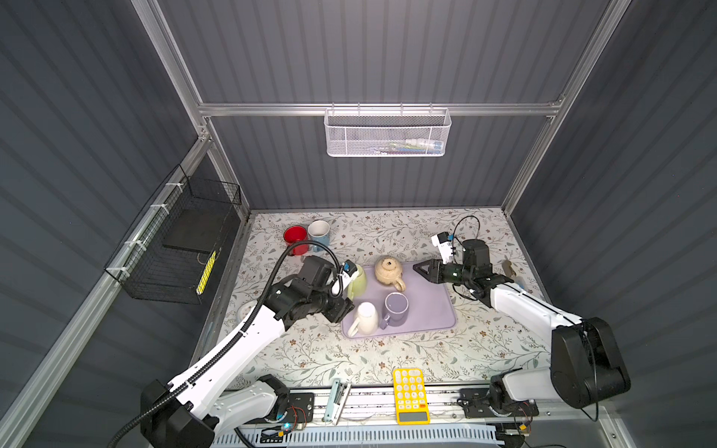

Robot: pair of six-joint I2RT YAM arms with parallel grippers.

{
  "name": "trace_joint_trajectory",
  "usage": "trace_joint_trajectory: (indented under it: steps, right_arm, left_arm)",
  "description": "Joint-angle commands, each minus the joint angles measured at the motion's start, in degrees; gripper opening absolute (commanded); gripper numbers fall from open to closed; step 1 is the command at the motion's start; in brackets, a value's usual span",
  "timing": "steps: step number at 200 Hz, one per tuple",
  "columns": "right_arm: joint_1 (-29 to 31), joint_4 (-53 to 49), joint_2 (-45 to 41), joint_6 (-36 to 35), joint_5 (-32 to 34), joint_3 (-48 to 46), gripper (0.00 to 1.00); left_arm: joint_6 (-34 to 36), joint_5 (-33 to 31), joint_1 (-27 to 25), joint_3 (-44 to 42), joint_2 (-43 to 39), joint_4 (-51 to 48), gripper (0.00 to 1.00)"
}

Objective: Turn the mug right side up
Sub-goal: 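Raise the left gripper and move it over the upside-down white mug, then lower the left gripper into the white mug and close it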

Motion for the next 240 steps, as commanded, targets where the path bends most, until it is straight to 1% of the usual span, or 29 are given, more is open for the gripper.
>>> trace_joint_trajectory:
  steps: [1, 25, 32, 47, 68, 92, 121, 152, 201, 240]
  right_arm:
    - [0.24, -1.04, 1.05, -1.15, 0.81, 0.91, 0.26]
    - [0.2, -0.67, 1.86, -0.93, 1.13, 0.97, 0.26]
    - [0.2, -0.57, 2.12, -0.94, 1.19, 1.02, 0.25]
    - [0.2, -0.65, 2.73, -0.98, 1.36, 1.39, 0.26]
    - [0.2, -0.99, 3.28, -1.57, 1.66, 1.89, 0.26]
    - [0.01, -1.89, 4.74, -2.54, 1.53, 3.11, 0.26]
    - [-0.23, -2.5, 5.58, -3.43, 1.48, 4.18, 0.25]
    - [-0.68, -2.27, 6.12, -3.61, 1.19, 4.27, 0.26]
    - [-1.32, -2.05, 6.2, -3.7, 1.11, 3.77, 0.26]
    - [-1.54, -2.06, 6.13, -3.74, 1.05, 4.02, 0.25]
  left_arm:
    - [2.5, -0.22, -1.25, -2.02, 1.45, -1.19, 0.63]
    - [2.92, -2.31, -2.6, -2.59, 2.83, -0.45, 0.62]
    - [2.62, -3.5, -2.88, -2.65, 3.41, -0.04, 0.61]
    - [1.52, -3.91, -3.46, -2.84, 4.11, 1.44, 0.6]
    - [0.37, -4.96, -5.96, -3.36, 4.97, 3.71, 0.6]
    - [1.55, -6.58, -8.01, -2.15, 9.01, 2.57, 0.6]
    - [2.23, -7.18, -10.05, -0.67, 13.68, 1.31, 0.58]
    - [2.13, -6.03, -10.21, -0.68, 16.13, 2.39, 0.57]
    - [-2.54, -4.51, -11.39, -1.95, 17.99, 6.78, 0.54]
    - [-6.14, -5.23, -12.75, -3.0, 19.43, 11.41, 0.53]
